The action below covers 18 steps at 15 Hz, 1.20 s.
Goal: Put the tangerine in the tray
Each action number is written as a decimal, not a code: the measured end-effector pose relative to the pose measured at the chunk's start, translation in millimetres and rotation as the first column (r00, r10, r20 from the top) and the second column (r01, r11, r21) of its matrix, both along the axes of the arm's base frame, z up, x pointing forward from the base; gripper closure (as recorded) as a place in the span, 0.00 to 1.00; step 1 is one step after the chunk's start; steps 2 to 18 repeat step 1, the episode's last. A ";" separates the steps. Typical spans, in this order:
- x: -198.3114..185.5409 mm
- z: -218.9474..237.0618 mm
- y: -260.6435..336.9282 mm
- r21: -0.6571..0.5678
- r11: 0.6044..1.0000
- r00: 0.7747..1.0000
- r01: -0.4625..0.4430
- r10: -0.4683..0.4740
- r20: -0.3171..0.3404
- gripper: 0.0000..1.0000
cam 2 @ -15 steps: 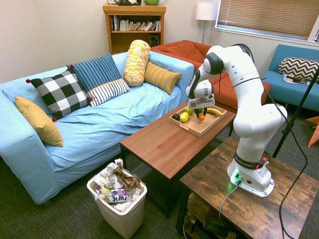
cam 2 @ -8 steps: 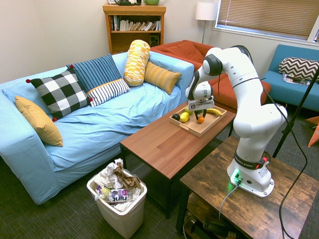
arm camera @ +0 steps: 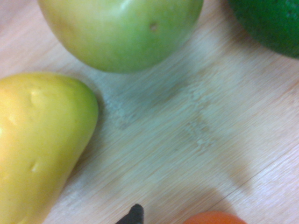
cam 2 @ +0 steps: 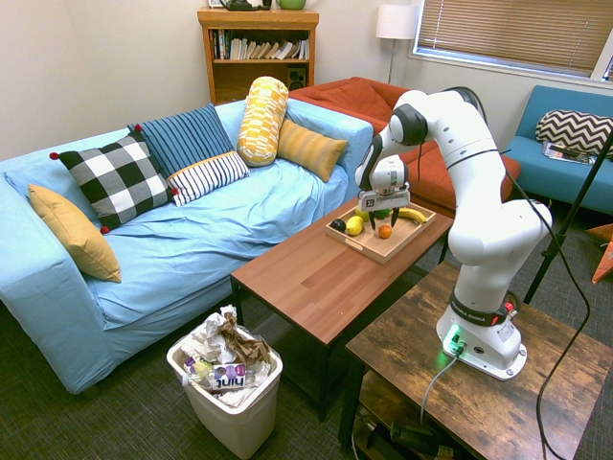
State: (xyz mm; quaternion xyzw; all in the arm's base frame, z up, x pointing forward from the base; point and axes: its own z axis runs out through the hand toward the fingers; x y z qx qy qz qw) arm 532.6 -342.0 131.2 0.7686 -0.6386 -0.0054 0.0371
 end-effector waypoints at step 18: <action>0.5 14.5 -2.2 -0.002 1.000 1.000 0.000 0.000 0.005 0.00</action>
